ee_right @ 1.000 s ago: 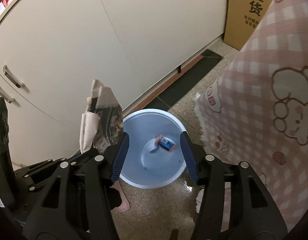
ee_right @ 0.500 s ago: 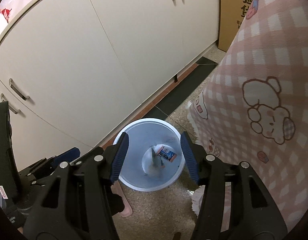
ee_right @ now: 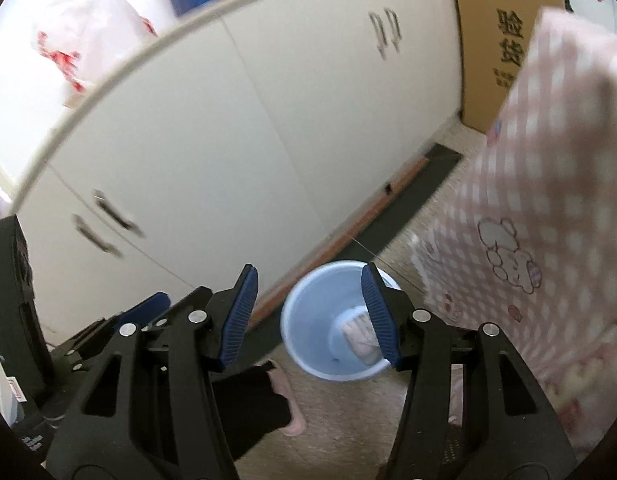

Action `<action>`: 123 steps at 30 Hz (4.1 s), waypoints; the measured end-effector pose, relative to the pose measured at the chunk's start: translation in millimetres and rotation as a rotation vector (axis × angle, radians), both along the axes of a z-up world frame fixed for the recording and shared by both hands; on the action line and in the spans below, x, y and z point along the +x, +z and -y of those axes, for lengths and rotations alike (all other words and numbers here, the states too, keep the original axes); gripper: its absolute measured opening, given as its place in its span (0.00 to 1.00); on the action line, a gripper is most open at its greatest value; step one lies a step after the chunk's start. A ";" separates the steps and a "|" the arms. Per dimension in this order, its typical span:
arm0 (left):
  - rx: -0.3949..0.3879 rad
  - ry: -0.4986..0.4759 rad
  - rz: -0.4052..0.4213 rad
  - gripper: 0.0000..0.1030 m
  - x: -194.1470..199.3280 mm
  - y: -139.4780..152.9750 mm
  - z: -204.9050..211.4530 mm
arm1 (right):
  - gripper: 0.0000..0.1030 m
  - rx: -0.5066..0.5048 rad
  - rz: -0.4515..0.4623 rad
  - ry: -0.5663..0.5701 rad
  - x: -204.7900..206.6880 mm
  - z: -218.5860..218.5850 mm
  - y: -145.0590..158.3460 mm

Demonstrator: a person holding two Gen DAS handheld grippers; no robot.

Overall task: Collect trash
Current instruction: 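Return both grippers to the table and grasp the black wrapper with the left, then grasp the blue drink carton with the right gripper while the left holds the black wrapper, then carry both items over the wastebasket and open both grippers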

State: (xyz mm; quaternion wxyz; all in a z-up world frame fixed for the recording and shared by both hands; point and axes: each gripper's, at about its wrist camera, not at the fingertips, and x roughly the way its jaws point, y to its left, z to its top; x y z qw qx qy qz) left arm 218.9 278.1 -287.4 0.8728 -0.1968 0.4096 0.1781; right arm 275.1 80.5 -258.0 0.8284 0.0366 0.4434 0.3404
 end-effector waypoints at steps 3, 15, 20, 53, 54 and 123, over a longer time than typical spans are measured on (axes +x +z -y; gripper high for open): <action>0.038 -0.008 0.065 0.60 -16.6 39.0 12.1 | 0.53 0.044 0.049 0.009 -17.6 5.5 35.5; 0.167 -0.210 0.231 0.67 -23.7 138.8 131.0 | 0.57 0.110 0.232 -0.165 -51.7 122.3 135.3; 0.159 -0.342 0.239 0.69 -4.7 146.8 196.0 | 0.59 0.083 0.270 -0.297 -48.0 197.5 143.7; 0.031 -0.552 0.105 0.71 142.4 107.5 304.7 | 0.06 -0.192 0.232 -0.448 89.9 292.8 117.4; 0.032 -0.558 0.090 0.71 146.4 105.0 309.5 | 0.05 -0.181 0.248 -0.442 86.1 292.5 119.8; -0.061 -0.173 0.123 0.13 17.2 85.3 76.1 | 0.09 0.070 0.211 0.051 -3.9 55.1 113.8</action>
